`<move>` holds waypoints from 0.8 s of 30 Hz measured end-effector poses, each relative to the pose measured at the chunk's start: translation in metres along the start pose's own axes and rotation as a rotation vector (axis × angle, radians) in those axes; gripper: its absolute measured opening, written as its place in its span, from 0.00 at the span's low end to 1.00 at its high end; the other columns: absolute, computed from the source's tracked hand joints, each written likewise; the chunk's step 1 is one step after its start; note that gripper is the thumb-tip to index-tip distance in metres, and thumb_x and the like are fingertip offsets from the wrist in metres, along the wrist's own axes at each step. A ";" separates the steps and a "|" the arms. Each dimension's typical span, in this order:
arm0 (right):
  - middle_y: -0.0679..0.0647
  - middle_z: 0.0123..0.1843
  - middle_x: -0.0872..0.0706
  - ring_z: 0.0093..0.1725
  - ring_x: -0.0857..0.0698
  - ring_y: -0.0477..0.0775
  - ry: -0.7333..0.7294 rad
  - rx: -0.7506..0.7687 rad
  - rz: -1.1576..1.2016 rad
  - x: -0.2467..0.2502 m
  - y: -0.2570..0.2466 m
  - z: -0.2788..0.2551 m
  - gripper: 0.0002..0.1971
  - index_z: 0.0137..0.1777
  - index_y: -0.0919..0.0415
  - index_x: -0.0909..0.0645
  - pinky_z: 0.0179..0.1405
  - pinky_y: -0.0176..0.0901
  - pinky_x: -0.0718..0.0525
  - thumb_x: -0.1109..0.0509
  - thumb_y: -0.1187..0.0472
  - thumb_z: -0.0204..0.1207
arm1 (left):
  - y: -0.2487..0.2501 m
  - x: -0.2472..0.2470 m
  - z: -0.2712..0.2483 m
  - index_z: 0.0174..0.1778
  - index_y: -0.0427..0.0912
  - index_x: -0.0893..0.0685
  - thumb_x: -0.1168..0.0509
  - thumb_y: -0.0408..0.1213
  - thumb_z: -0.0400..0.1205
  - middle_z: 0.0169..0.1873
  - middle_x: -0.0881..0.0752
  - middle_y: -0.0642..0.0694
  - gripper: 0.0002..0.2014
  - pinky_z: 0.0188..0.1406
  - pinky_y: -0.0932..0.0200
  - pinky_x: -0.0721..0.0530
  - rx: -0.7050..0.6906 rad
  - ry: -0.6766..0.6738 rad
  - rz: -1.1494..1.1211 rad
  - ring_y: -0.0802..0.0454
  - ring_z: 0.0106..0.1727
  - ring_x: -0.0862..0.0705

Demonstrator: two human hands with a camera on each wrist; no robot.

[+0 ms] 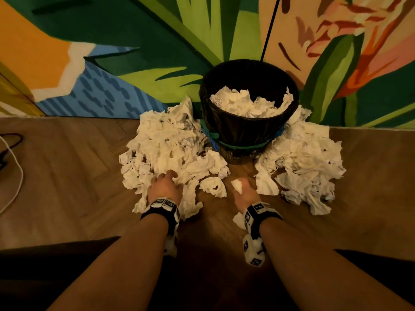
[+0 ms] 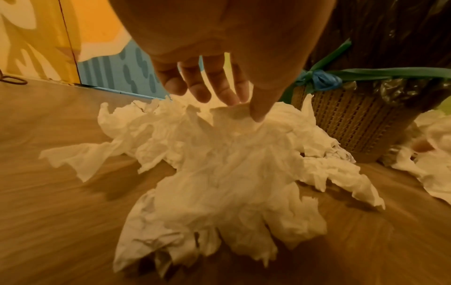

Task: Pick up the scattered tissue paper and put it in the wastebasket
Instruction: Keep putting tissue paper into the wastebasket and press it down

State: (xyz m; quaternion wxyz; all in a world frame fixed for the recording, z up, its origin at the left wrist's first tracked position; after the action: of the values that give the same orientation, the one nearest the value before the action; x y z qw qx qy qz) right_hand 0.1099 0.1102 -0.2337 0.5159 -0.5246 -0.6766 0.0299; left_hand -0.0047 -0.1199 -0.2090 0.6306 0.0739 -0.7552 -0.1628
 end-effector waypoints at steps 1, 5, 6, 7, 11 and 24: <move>0.60 0.64 0.16 0.57 0.15 0.62 -0.059 0.051 -0.045 -0.003 -0.003 0.000 0.16 0.72 0.39 0.33 0.55 0.48 0.17 0.43 0.53 0.86 | -0.001 0.000 0.000 0.59 0.54 0.20 0.35 0.48 0.81 0.55 0.15 0.47 0.11 0.57 0.45 0.20 -0.003 0.004 0.012 0.41 0.64 0.24; 0.48 0.84 0.41 0.71 0.22 0.58 -0.284 0.156 -0.216 -0.021 -0.013 0.002 0.31 0.73 0.27 0.30 0.60 0.46 0.15 0.42 0.66 0.82 | -0.002 0.004 0.000 0.56 0.44 0.17 0.42 0.40 0.87 0.52 0.18 0.40 0.10 0.52 0.44 0.20 -0.041 0.127 -0.140 0.37 0.57 0.22; 0.46 0.86 0.48 0.77 0.28 0.59 -0.317 0.165 -0.236 -0.026 -0.016 0.002 0.32 0.73 0.28 0.29 0.69 0.47 0.20 0.41 0.68 0.81 | -0.002 0.007 0.001 0.55 0.40 0.18 0.44 0.39 0.87 0.52 0.19 0.39 0.10 0.50 0.46 0.21 -0.041 0.201 -0.242 0.37 0.55 0.21; 0.45 0.87 0.53 0.81 0.34 0.59 -0.351 0.175 -0.264 -0.030 -0.017 0.001 0.32 0.74 0.30 0.28 0.75 0.47 0.26 0.41 0.68 0.81 | -0.001 0.010 0.002 0.54 0.39 0.20 0.45 0.38 0.88 0.50 0.20 0.38 0.10 0.47 0.49 0.23 -0.030 0.269 -0.341 0.37 0.52 0.21; 0.45 0.88 0.58 0.85 0.41 0.58 -0.440 0.197 -0.401 -0.037 -0.019 -0.001 0.30 0.83 0.42 0.36 0.81 0.49 0.36 0.43 0.65 0.82 | 0.001 0.024 0.011 0.51 0.42 0.27 0.50 0.41 0.90 0.35 0.21 0.46 0.09 0.37 0.52 0.25 0.141 0.342 -0.604 0.37 0.41 0.18; 0.59 0.61 0.11 0.60 0.14 0.63 -0.012 0.089 0.290 0.019 -0.033 0.005 0.15 0.60 0.56 0.11 0.65 0.56 0.18 0.33 0.67 0.78 | 0.049 0.003 -0.006 0.55 0.60 0.25 0.25 0.59 0.73 0.64 0.21 0.49 0.20 0.62 0.56 0.24 -0.174 -0.085 -0.586 0.50 0.64 0.23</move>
State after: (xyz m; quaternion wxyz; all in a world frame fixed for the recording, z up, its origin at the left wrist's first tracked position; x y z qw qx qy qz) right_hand 0.0855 0.1122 -0.2045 0.5249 -0.5931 -0.5949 0.1371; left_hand 0.0048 -0.0757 -0.1882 0.5287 0.2275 -0.7107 -0.4045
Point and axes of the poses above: each hand's wrist, its own z-axis towards the middle knuckle, its own x-axis out of the back of the hand, y = z × x, the point moved 2 cm from there along z, towards the middle knuckle
